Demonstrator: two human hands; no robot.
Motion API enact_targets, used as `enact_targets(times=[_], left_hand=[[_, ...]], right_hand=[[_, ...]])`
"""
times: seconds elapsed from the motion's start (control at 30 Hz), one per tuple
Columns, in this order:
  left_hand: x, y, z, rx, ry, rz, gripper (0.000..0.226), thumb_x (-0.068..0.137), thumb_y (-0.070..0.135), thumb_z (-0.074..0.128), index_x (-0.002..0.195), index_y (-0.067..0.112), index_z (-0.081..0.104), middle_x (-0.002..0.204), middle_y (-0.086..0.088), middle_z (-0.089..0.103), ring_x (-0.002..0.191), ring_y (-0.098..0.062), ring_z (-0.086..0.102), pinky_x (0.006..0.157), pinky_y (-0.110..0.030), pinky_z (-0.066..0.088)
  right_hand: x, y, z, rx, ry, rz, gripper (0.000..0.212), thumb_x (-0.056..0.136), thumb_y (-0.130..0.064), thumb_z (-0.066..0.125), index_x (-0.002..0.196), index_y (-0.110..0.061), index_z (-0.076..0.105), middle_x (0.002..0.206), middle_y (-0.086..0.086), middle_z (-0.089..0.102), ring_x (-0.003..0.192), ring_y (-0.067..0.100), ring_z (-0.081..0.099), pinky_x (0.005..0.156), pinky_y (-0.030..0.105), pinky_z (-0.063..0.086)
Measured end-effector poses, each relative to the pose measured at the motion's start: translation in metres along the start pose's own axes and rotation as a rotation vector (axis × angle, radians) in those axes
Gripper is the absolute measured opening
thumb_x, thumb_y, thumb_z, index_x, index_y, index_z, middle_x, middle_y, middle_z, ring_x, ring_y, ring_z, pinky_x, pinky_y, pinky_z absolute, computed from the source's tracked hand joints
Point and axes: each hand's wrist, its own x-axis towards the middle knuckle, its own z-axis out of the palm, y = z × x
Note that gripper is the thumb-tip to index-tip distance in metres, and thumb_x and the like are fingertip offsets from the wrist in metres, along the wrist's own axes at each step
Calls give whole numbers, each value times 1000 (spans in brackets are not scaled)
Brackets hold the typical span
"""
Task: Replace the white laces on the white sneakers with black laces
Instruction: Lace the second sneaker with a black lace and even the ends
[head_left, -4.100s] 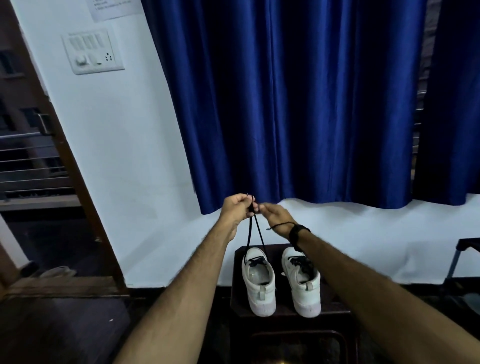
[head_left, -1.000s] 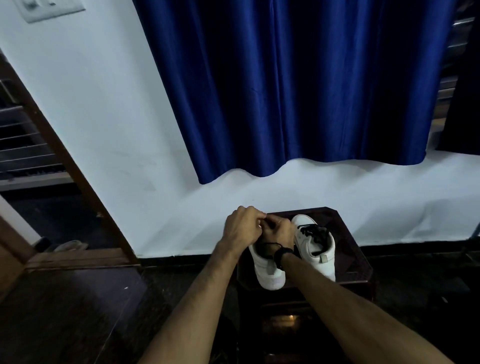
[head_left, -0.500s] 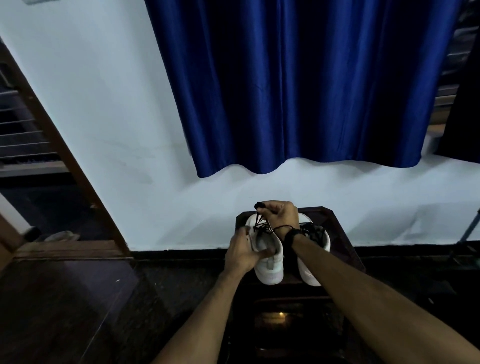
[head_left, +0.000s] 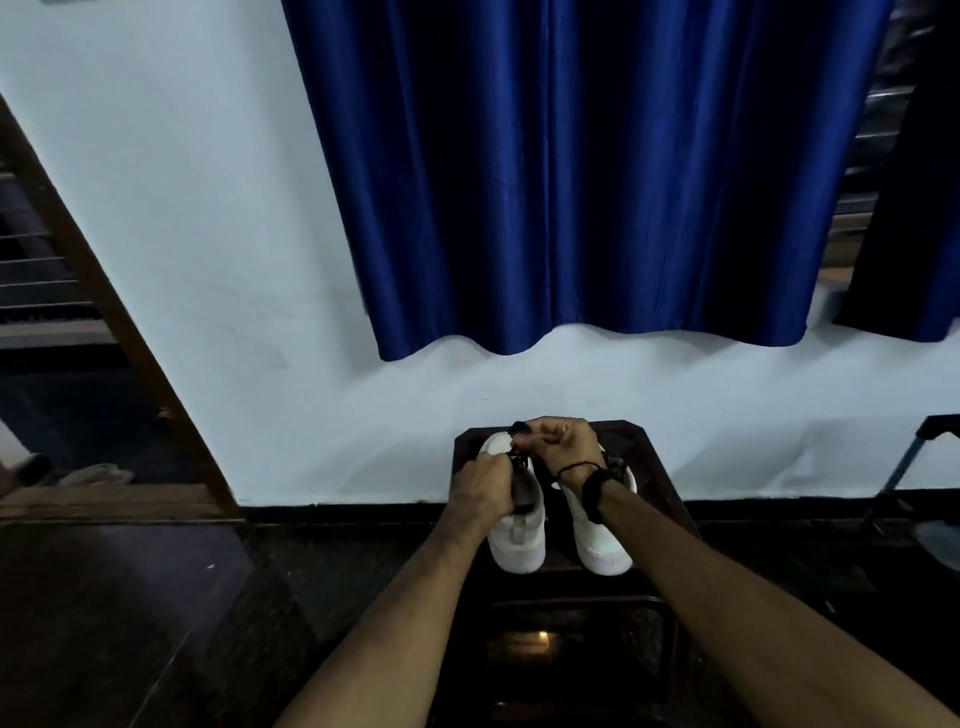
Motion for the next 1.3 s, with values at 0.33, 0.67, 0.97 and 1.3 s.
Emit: enact_targets(times=[0.33,0.67,0.97,1.3], left_hand=[[2,10,2,331,84,77,15,87,28,61,99,21,67,105,0,69,102,-22,64,92,-35,39],[-9,-19,25,-89,278,101,17,79,19,55,82,12,70,86,-10,70,84,-34,65,67,-37,49],[-10,-32,29,-547,290,-3,14,70,5,57,64,14,65,61,-5,65,52,-10,50,51,-21,36],[4,-41,27,-1011,97,-228,34,78,-4,46,84,19,72,78,-5,72,69,-21,68,59,-34,59]], right_hand=[[-2,9,-7,-40,32,9,9,80,-4,75,89,-4,75,82,12,74,66,6,67,63,18,49],[-10,5,-22,-1089,-441,-286,26,81,-8,60,98,-21,75,98,2,74,95,20,65,84,24,47],[-12,-8,27,-1472,-566,-152,32,97,-8,44,125,0,55,123,23,59,114,36,58,86,39,46],[3,5,46,-1459,-683,-54,37,99,-10,41,131,7,48,131,28,52,120,39,53,95,41,42]])
